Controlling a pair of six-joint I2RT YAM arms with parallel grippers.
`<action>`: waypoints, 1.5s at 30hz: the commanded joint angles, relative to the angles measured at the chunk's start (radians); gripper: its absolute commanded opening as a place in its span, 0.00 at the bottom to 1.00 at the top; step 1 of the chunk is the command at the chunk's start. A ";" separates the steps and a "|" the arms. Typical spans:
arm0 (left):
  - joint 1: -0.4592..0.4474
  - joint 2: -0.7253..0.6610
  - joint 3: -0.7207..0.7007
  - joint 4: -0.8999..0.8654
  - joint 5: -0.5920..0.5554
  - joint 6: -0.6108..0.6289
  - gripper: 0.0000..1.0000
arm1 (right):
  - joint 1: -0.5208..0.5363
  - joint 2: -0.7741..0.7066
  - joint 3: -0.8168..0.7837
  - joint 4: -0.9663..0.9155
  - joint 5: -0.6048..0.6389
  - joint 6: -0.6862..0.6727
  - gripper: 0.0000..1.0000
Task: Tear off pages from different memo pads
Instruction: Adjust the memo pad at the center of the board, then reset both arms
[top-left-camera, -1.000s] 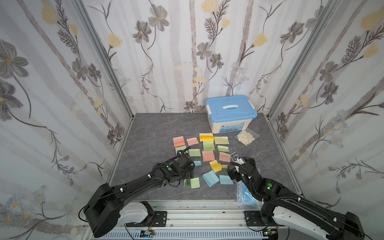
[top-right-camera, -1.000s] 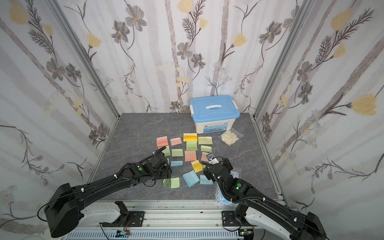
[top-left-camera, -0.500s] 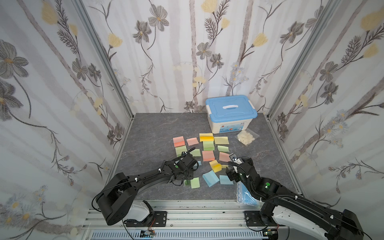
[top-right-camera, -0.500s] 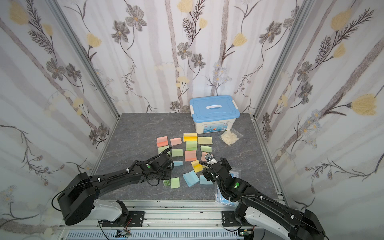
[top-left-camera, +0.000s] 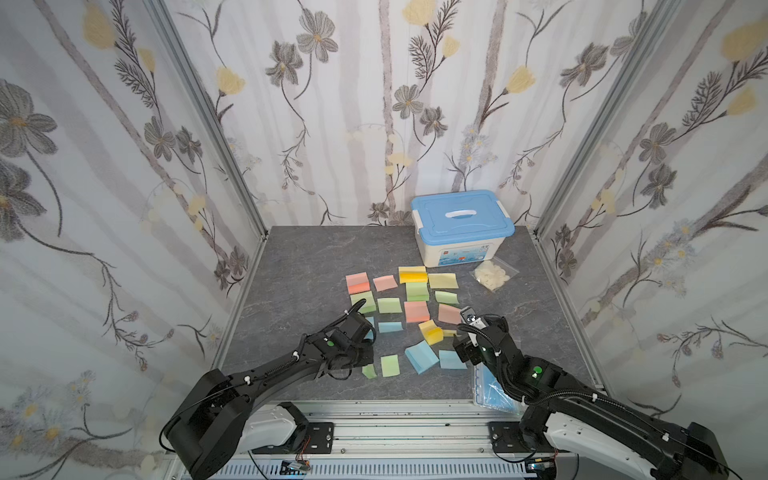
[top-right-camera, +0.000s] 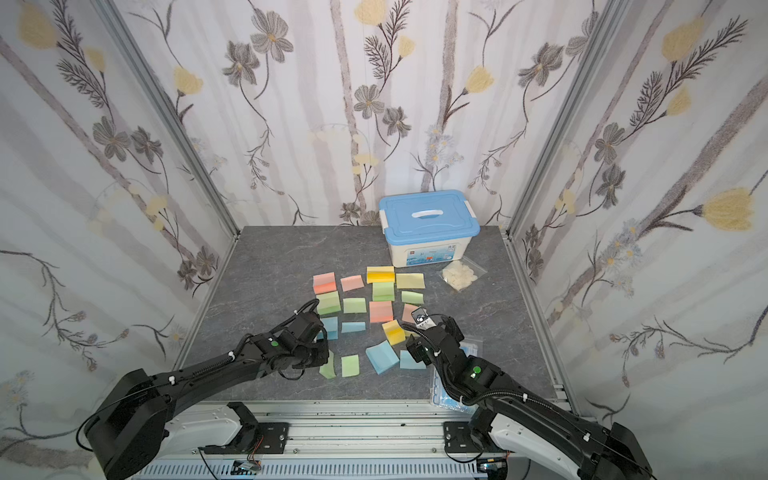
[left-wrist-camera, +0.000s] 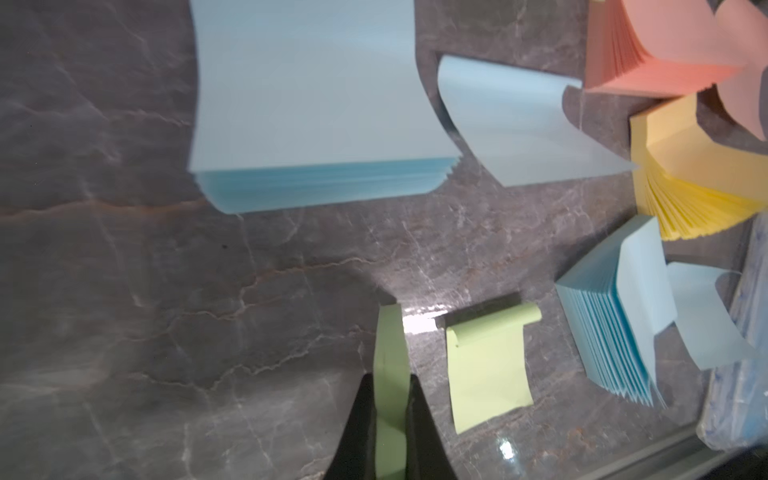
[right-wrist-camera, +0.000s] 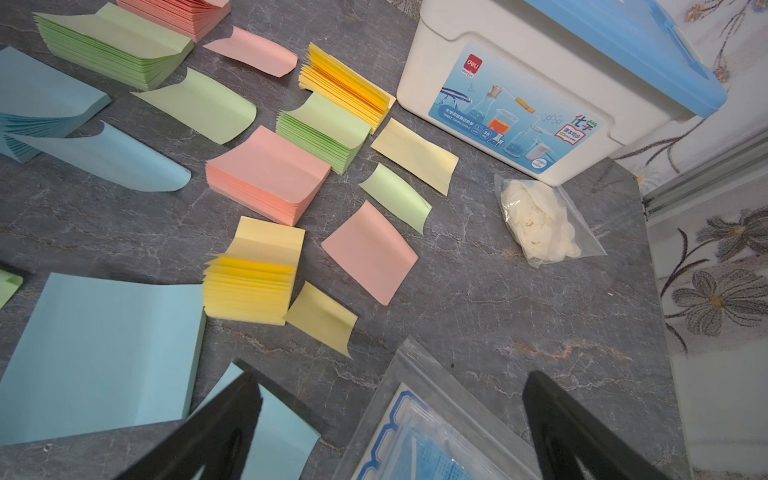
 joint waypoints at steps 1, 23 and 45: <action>0.094 -0.015 -0.083 0.105 0.216 -0.059 0.00 | -0.001 0.004 0.000 0.048 -0.011 0.004 1.00; 0.110 -0.280 0.121 -0.380 -0.301 0.074 0.98 | -0.011 0.037 0.012 0.050 0.031 0.020 1.00; 0.287 -0.152 -0.318 0.910 -0.913 0.750 1.00 | -0.603 0.292 -0.144 0.629 -0.132 0.099 1.00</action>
